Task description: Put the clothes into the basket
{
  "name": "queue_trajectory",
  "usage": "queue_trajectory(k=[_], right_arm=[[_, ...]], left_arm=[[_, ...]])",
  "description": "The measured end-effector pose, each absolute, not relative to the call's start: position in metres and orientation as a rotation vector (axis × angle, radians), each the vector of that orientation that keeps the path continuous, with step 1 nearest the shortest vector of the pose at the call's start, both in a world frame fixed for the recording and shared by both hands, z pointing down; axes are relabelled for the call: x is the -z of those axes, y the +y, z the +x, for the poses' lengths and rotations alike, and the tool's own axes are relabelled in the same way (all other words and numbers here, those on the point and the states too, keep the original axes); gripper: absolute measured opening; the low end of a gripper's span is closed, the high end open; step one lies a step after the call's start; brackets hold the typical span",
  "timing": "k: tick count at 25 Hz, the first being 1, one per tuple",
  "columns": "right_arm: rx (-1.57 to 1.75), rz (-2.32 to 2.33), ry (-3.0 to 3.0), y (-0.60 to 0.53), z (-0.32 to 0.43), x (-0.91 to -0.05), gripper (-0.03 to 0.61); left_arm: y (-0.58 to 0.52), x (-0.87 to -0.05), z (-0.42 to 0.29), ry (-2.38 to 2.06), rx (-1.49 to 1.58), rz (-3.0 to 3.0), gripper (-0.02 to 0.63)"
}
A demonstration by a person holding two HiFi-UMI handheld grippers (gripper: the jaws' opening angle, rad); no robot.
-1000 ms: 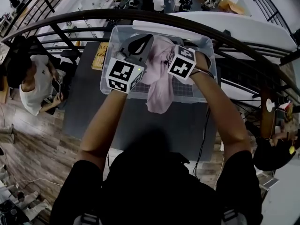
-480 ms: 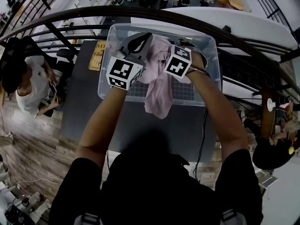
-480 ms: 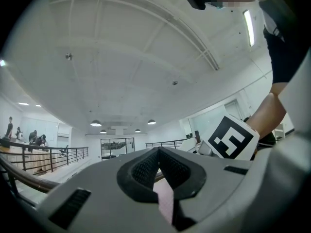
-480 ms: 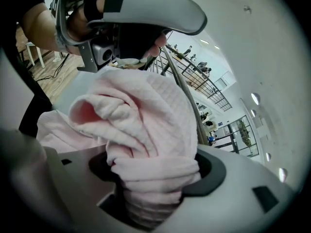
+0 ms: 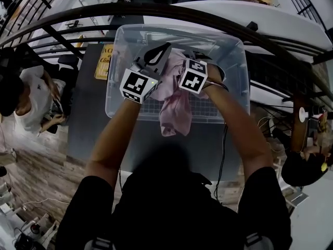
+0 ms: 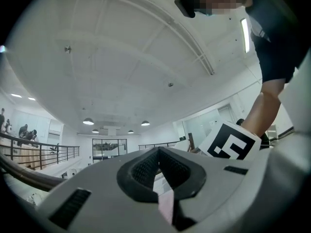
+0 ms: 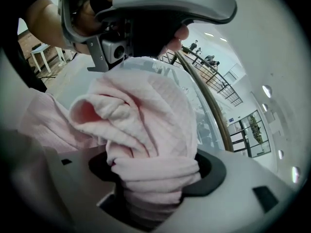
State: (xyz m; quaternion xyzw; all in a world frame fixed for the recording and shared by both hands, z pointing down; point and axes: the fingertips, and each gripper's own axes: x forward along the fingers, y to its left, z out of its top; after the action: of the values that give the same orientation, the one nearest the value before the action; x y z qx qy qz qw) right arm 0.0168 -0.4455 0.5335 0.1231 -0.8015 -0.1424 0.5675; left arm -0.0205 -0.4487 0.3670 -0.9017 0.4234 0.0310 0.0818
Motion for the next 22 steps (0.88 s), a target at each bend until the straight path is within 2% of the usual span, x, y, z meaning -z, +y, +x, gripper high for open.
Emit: queue_trajectory(k=[22], right_arm=[[0.186, 0.093, -1.87, -0.431, 0.01, -0.669, 0.347]], left_arm=[[-0.491, -0.47, 0.001, 1.102, 0.129, -2.796, 0.002]])
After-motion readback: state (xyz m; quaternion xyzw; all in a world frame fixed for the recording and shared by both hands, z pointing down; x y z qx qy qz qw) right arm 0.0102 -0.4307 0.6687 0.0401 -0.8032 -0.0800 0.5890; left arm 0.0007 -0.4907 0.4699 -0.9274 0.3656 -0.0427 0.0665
